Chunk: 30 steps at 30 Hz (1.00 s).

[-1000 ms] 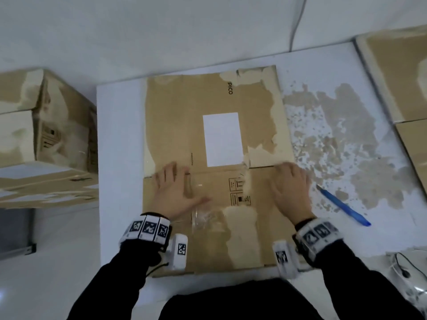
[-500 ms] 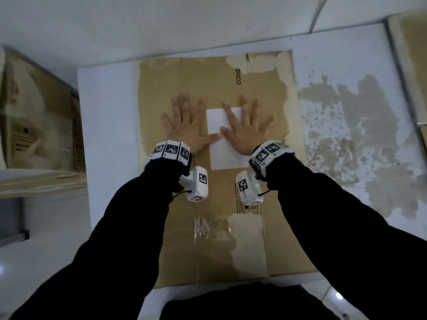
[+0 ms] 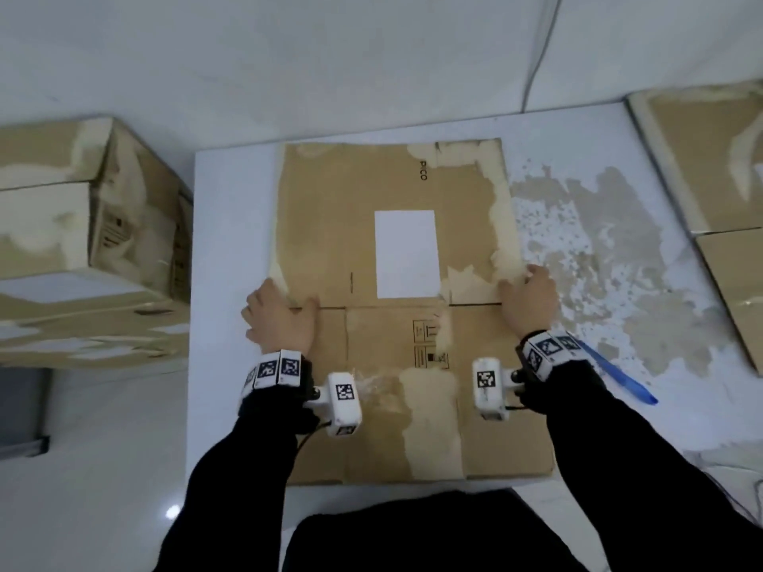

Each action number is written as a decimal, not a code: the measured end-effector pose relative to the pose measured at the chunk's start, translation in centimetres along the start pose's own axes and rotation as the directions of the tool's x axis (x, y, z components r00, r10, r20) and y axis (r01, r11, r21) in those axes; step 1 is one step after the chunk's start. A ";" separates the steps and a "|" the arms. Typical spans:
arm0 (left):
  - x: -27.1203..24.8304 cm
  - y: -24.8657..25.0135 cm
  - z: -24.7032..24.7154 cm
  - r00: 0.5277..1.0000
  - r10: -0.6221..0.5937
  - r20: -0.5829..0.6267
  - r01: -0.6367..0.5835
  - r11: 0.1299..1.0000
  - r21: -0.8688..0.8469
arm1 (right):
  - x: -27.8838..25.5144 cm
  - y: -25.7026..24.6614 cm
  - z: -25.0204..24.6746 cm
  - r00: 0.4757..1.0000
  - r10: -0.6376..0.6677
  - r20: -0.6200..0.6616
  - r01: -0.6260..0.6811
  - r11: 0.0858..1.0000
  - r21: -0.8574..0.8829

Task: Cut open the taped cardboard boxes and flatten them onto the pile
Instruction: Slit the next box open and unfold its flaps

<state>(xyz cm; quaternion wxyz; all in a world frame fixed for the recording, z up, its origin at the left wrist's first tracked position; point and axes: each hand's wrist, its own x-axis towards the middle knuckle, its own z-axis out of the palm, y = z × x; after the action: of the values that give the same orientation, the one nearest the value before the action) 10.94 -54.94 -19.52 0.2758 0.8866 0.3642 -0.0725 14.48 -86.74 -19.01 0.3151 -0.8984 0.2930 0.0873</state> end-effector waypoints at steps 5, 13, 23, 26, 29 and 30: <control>1.5 -2.1 -1.6 0.988 -0.119 0.094 0.142 0.944 -0.297 | -0.9 -0.4 -1.9 0.981 -0.013 0.191 0.013 1.000 0.006; -3.2 1.3 -3.3 0.985 0.143 -0.098 -0.170 0.907 -0.386 | -2.3 0.7 -7.4 0.971 -0.221 0.095 0.200 0.961 0.190; -13.7 22.7 4.7 0.919 0.393 -0.005 -0.293 0.676 -0.677 | 9.4 10.4 -29.0 0.964 -0.204 -0.172 0.237 0.950 0.202; -18.5 30.2 10.5 0.895 0.444 -0.035 -0.353 0.657 -0.666 | 14.6 15.6 -35.0 0.964 -0.187 -0.189 0.204 0.976 0.074; -23.0 36.6 16.4 0.893 0.450 -0.002 -0.345 0.680 -0.647 | 20.5 21.0 -39.4 0.967 -0.144 -0.211 0.151 0.988 0.017; -24.2 38.6 18.1 0.897 0.442 0.007 -0.339 0.698 -0.631 | 22.3 22.4 -40.6 0.970 -0.111 -0.217 0.117 0.993 0.016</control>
<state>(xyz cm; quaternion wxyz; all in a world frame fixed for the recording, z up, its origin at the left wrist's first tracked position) 21.19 -101.83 -9.88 0.5857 0.7960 0.1475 0.0401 18.44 -136.48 -6.25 0.2986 -0.9134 0.2748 -0.0332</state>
